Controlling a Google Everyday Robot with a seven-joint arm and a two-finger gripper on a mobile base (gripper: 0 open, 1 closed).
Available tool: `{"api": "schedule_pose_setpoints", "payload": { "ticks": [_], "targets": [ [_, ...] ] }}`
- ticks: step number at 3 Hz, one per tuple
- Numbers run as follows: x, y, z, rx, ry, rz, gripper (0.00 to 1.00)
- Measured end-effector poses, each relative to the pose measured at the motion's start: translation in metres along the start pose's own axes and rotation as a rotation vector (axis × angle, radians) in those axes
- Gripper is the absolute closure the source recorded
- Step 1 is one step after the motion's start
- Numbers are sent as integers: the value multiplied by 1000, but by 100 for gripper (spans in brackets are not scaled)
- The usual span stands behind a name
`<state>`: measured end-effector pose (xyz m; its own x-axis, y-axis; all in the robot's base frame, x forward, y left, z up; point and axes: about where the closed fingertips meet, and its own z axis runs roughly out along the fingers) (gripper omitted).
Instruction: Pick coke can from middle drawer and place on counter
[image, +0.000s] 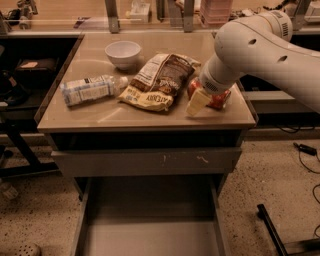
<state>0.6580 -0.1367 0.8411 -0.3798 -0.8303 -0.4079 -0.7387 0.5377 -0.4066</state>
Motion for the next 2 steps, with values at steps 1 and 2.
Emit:
{"api": "schedule_pose_setpoints", "payload": {
  "ticks": [1,2],
  "targets": [
    [0,0,0,0,0,0,0],
    [-6,-21,-24,41,-4,8,0]
  ]
}}
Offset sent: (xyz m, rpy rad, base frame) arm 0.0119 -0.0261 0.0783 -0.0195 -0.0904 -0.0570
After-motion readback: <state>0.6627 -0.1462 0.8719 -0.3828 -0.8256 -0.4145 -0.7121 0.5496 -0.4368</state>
